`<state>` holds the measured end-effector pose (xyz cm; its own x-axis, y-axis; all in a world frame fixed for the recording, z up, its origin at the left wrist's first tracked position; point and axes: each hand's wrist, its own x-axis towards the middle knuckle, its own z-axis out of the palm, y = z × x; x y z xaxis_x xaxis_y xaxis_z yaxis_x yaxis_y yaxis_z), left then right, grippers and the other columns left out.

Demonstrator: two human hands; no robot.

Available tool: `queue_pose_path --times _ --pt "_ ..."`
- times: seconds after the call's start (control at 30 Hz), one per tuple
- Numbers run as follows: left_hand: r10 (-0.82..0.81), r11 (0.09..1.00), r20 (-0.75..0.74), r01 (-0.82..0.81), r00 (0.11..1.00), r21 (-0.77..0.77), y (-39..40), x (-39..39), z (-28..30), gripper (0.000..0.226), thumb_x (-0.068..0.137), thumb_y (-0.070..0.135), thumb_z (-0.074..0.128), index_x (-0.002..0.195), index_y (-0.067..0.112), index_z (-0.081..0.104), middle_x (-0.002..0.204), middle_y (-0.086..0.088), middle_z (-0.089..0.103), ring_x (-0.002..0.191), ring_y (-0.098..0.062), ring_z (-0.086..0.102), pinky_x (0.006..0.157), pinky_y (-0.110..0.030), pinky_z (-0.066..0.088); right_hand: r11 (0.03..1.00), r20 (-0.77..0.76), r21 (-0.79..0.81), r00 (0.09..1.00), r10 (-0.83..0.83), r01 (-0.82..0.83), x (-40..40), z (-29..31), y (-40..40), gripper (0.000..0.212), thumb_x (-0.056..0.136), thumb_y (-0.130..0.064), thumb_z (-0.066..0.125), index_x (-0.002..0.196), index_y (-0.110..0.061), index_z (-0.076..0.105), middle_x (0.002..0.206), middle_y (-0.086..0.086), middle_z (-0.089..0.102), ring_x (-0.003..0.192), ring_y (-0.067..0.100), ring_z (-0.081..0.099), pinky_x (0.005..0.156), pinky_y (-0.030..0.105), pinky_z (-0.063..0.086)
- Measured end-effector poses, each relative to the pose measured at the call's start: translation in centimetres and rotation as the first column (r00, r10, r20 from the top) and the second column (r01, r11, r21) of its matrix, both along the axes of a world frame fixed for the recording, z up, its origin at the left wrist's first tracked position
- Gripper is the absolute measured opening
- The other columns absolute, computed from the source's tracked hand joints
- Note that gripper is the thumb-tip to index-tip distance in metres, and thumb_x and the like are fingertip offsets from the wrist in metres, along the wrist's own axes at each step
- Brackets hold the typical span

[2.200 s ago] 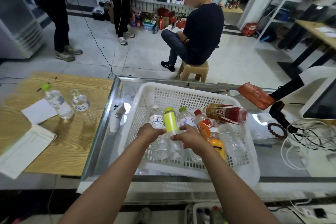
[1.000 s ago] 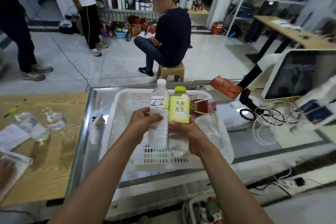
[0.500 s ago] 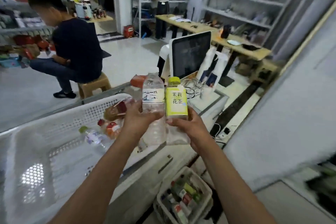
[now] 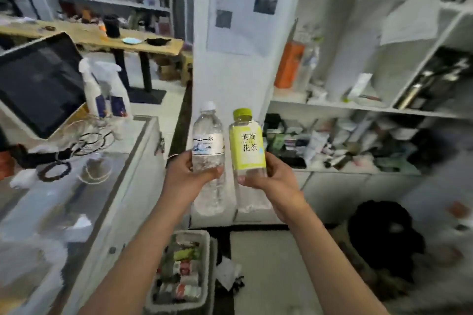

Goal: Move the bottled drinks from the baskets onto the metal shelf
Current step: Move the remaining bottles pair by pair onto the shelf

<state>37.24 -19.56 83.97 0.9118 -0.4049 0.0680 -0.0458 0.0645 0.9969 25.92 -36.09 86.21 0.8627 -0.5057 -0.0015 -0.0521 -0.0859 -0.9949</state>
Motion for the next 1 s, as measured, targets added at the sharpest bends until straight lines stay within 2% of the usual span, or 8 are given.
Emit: queue_pose_path --times 0.13,0.33,0.4,0.47,0.5,0.67,0.8,1.0 --pt "-0.227 0.974 0.056 0.226 0.972 0.025 -7.4 -5.1 0.8 0.038 0.063 0.013 0.089 0.094 0.027 0.072 0.088 0.014 0.075 0.079 -0.002 0.071 0.062 -0.013 0.051 0.979 0.012 -0.063 0.981 -0.191 0.192 -7.8 0.9 -4.6 0.063 0.056 -0.025 0.089 0.116 -0.025 0.069 0.107 -0.006 0.076 0.103 0.014 0.070 0.093 0.040 0.056" --pt "-0.462 0.886 0.085 0.463 0.883 0.005 -17.5 -15.8 2.6 0.042 0.064 0.014 0.089 0.101 0.021 0.071 0.090 0.008 0.076 0.082 -0.009 0.073 0.064 -0.017 0.054 0.880 0.098 -0.062 0.880 -0.464 0.471 -21.3 2.2 -10.4 0.059 0.058 -0.018 0.089 0.113 -0.022 0.070 0.107 0.000 0.076 0.102 0.022 0.071 0.093 0.044 0.056" --pt "-0.536 0.843 0.085 0.538 0.840 0.004 -20.8 -19.9 3.1 0.045 0.064 0.014 0.089 0.104 0.020 0.070 0.092 0.008 0.076 0.082 -0.010 0.073 0.065 -0.019 0.055 0.834 0.124 -0.079 0.836 -0.535 0.545 -26.5 2.7 -12.2 0.055 0.060 -0.015 0.090 0.111 -0.023 0.070 0.105 -0.001 0.076 0.098 0.018 0.072 0.084 0.033 0.058" --pt "-0.593 0.804 0.091 0.594 0.800 0.019 -23.5 -23.8 3.8 0.046 0.064 0.015 0.089 0.105 0.022 0.070 0.092 0.010 0.076 0.081 -0.009 0.073 0.067 -0.022 0.055 0.786 0.134 -0.090 0.790 -0.599 0.612 -31.3 3.1 -13.5 0.051 0.064 -0.008 0.090 0.108 -0.023 0.070 0.099 -0.006 0.077 0.089 0.009 0.073 0.071 0.017 0.054" --pt "-0.628 0.777 0.100 0.630 0.771 0.023 -25.4 -26.7 4.2 0.045 0.064 0.015 0.089 0.104 0.022 0.070 0.090 0.012 0.076 0.080 -0.008 0.073 0.066 -0.021 0.054 0.750 0.143 -0.091 0.754 -0.641 0.655 -34.6 3.4 -14.3 0.049 0.066 -0.006 0.090 0.106 -0.024 0.069 0.096 -0.009 0.077 0.085 0.005 0.072 0.067 0.014 0.053" --pt "-0.742 0.662 0.149 0.749 0.654 0.012 -31.4 -37.0 5.3 0.035 0.067 0.005 0.085 0.093 0.024 0.069 0.081 0.016 0.074 0.070 -0.002 0.071 0.054 -0.010 0.049 0.616 0.166 -0.149 0.634 -0.756 0.774 -45.9 4.1 -16.4 0.054 0.064 -0.016 0.092 0.108 -0.033 0.067 0.098 -0.016 0.076 0.086 0.003 0.072 0.071 0.016 0.055" --pt "-0.828 0.552 0.113 0.834 0.549 -0.004 -35.0 -43.7 5.6 0.036 0.065 0.004 0.086 0.094 0.019 0.070 0.084 0.006 0.076 0.075 -0.013 0.073 0.057 -0.018 0.053 0.504 0.174 -0.146 0.523 -0.834 0.851 -53.3 4.0 -17.4 0.055 0.063 -0.014 0.092 0.110 -0.029 0.068 0.102 -0.010 0.076 0.092 0.010 0.072 0.084 0.030 0.055" --pt "-0.898 0.423 0.131 0.906 0.420 -0.012 -40.0 -50.1 6.6 0.051 0.050 0.028 0.090 0.097 0.023 0.071 0.091 0.003 0.076 0.082 -0.017 0.074 0.069 -0.030 0.057 0.357 0.186 -0.125 0.375 -0.908 0.926 -58.9 5.0 -19.7 0.053 0.063 -0.016 0.092 0.109 -0.029 0.068 0.100 -0.010 0.075 0.090 0.010 0.072 0.082 0.030 0.056"
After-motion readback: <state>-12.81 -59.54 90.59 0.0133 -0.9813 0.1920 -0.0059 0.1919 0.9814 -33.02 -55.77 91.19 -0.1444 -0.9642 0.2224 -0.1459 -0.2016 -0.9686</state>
